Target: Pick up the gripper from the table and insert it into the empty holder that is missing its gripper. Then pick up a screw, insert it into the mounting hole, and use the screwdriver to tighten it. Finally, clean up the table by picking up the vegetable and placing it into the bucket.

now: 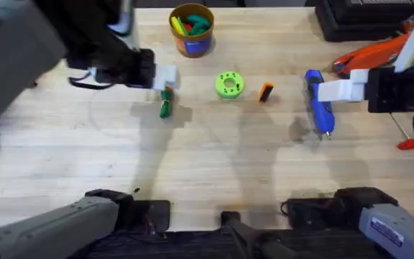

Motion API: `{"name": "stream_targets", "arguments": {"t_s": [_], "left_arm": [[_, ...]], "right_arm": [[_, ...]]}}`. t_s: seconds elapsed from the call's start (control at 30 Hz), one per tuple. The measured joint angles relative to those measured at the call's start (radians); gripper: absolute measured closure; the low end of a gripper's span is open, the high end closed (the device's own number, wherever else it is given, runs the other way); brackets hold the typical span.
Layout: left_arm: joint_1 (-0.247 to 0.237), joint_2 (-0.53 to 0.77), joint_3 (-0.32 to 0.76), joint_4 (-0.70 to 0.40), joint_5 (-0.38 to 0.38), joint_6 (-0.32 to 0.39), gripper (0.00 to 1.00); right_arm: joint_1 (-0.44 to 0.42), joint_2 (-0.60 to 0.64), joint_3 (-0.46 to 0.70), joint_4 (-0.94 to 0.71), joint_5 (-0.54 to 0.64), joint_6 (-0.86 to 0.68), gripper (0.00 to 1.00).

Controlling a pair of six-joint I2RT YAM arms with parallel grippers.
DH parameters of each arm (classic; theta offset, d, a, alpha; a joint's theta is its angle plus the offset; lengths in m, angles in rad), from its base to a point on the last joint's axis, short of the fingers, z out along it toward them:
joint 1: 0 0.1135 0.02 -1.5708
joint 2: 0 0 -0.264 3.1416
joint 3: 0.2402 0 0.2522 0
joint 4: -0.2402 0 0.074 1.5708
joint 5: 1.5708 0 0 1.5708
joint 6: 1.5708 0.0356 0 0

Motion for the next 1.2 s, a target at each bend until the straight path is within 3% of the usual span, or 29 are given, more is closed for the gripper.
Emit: {"name": "stream_targets", "arguments": {"t_s": [0.13, 0.4, 0.67, 0.9, 1.0, 1.2], "left_arm": [[-0.054, 0.058, 0.000, 0.004, -0.008, -0.061, 0.015], [-0.026, 0.163, 0.000, 0.042, -0.008, -0.093, 0.015], [-0.025, 0.395, 0.000, 0.153, -0.007, -0.093, 0.011], [-0.025, 0.444, 0.000, 0.186, 0.008, -0.090, 0.069], [-0.026, 0.444, 0.000, 0.194, 0.012, -0.089, 0.210], [-0.026, 0.444, 0.001, 0.198, 0.020, -0.086, 0.848]], "right_arm": [[0.000, 0.000, 0.000, 0.000, 0.000, 0.000, 0.017], [0.000, 0.000, 0.000, 0.000, 0.000, 0.000, 0.018], [0.000, 0.000, 0.000, 0.000, 0.000, 0.000, 0.018], [0.000, 0.000, 0.000, 0.000, 0.000, 0.000, 0.017], [0.000, 0.000, 0.000, 0.000, 0.000, 0.000, 0.018], [0.000, 0.000, 0.000, 0.000, 0.000, 0.000, 0.018]]}}
